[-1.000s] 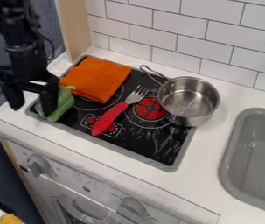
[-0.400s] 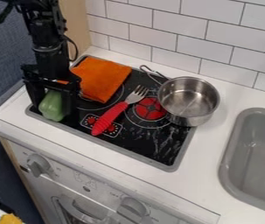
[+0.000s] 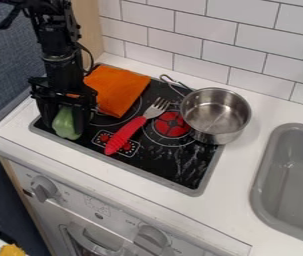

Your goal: Move the plastic green pepper to the bottom right corner of the stove

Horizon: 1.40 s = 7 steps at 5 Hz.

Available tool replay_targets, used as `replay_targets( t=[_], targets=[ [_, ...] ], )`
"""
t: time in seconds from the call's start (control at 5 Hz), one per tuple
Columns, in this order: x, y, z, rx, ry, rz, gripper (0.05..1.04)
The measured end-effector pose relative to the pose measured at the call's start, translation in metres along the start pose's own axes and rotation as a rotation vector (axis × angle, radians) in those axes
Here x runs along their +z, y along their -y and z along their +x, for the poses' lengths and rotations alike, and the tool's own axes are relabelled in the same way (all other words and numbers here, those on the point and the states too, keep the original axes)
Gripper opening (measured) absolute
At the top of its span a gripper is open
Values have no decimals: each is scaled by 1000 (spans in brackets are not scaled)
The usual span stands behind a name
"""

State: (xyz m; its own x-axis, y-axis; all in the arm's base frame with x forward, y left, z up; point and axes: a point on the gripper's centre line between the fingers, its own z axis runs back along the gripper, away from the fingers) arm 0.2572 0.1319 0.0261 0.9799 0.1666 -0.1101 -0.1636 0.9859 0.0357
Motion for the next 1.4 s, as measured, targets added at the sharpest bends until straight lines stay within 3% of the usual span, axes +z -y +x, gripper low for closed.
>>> replay_targets(
  t=[0.4, 0.6, 1.0, 1.4],
  targets=[
    [70, 7, -23, 50, 80, 33, 761],
    [84, 47, -28, -20, 67, -18, 762],
    [36, 131, -45, -128, -12, -9, 761],
    [1, 152, -46, -130, 3, -19, 761]
  ],
)
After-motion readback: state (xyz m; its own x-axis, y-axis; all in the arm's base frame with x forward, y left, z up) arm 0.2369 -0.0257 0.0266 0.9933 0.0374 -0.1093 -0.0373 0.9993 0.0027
